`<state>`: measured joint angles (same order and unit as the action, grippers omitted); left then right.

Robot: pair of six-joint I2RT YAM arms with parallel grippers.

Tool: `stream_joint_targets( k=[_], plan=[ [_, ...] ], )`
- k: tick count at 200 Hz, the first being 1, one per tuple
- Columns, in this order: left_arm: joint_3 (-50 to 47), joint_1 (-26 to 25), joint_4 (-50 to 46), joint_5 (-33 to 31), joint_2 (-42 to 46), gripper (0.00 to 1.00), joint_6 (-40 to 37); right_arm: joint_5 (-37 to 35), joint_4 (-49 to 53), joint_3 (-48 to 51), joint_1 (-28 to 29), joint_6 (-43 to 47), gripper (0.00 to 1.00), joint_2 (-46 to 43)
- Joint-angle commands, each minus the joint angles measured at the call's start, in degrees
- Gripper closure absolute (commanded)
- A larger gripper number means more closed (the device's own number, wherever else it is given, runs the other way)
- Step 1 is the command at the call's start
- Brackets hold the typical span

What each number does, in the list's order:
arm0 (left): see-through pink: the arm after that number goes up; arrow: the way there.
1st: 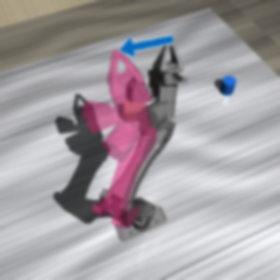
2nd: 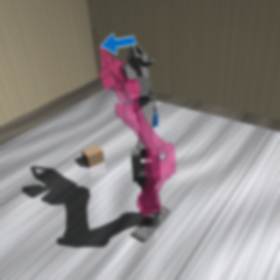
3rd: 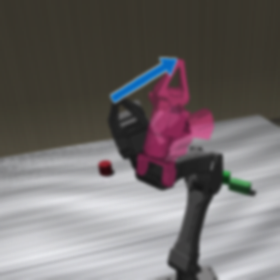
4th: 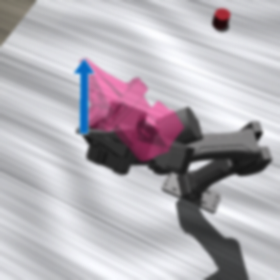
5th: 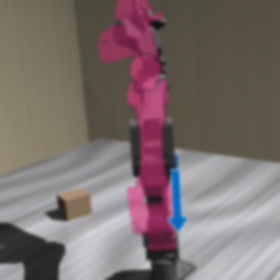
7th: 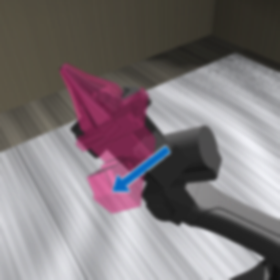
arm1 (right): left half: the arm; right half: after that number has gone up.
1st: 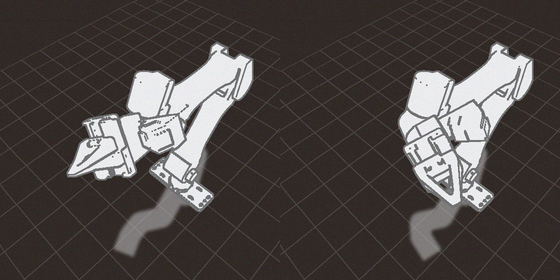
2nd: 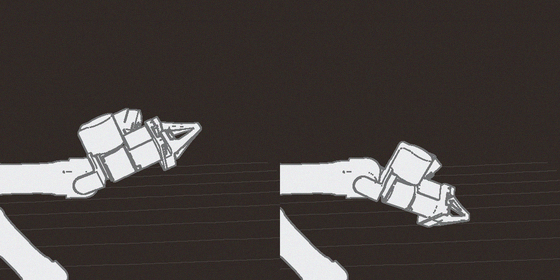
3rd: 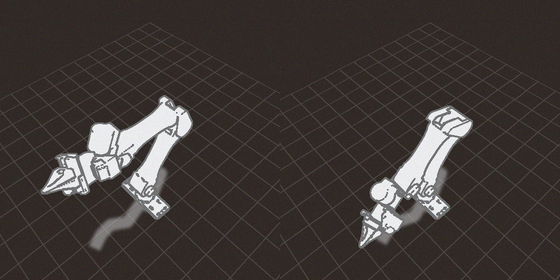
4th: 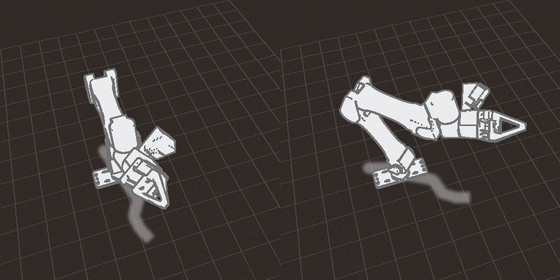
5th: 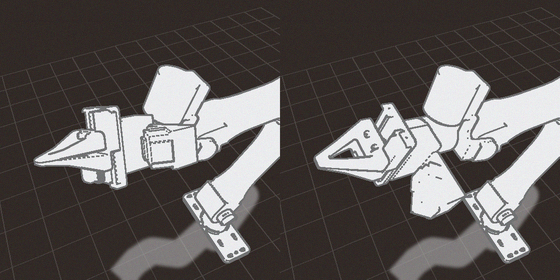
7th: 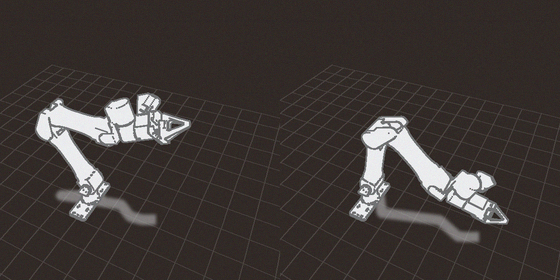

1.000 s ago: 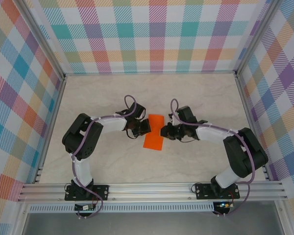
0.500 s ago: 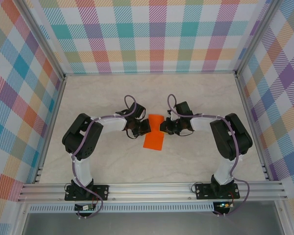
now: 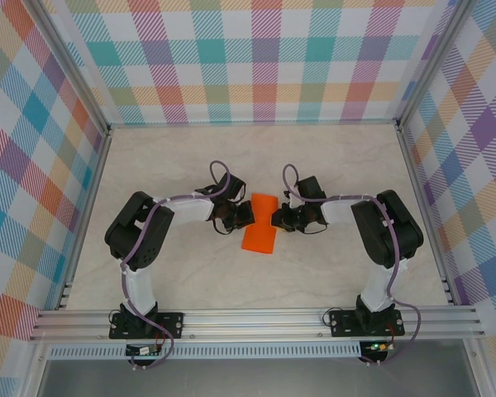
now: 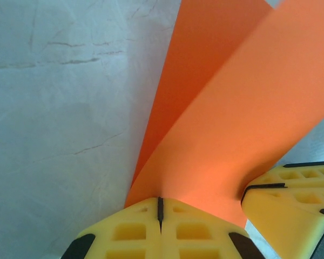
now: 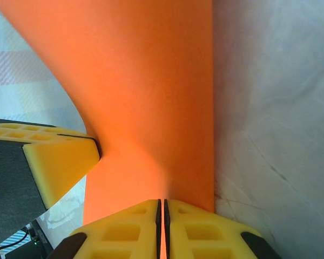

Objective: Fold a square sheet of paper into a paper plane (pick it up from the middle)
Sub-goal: Fold the square sheet of paper in half at the center of the table.

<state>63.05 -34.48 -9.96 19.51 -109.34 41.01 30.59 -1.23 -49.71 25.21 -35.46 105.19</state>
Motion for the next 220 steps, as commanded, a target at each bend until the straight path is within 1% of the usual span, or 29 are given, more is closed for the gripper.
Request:
stream_joint_targets(
  k=[1, 23, 47, 96, 138, 163, 186, 220],
  plan=[
    [-2.49, -0.68, -4.06, -0.96, -2.81, 1.0, -0.85, -0.03, 1.97, -2.4, -0.4, 1.44, 0.87, -2.22],
    [-2.75, -0.68, -4.0, -1.05, -2.61, 1.0, -0.89, 0.51, 2.83, -4.71, -1.11, 2.01, 0.87, -2.72],
    [-2.75, -0.68, -3.91, -1.05, -2.63, 1.0, -0.82, 0.28, 3.19, -6.33, -1.73, 2.76, 0.87, -0.73],
    [-2.53, -0.68, -4.15, -1.2, -2.37, 1.0, -0.82, -0.72, 2.85, -6.2, -2.18, 3.48, 0.88, 3.98],
    [-2.49, -0.68, -4.59, -1.4, -2.31, 1.0, -1.11, -1.63, 3.46, -6.04, -2.19, 3.43, 0.88, 5.52],
    [-2.65, -0.68, -4.83, -1.5, -2.28, 1.0, -1.33, -1.66, 7.44, -8.81, -2.21, 4.13, 0.87, 3.23],
    [-2.66, -0.67, -4.75, -1.4, -2.37, 1.0, -1.33, -2.85, 13.23, -13.59, -2.43, 5.37, 0.87, 1.79],
    [-2.49, -0.68, -4.73, -1.34, -2.29, 1.0, -1.29, -3.09, 15.13, -17.41, -2.53, 6.02, 0.88, 4.49]
  ],
)
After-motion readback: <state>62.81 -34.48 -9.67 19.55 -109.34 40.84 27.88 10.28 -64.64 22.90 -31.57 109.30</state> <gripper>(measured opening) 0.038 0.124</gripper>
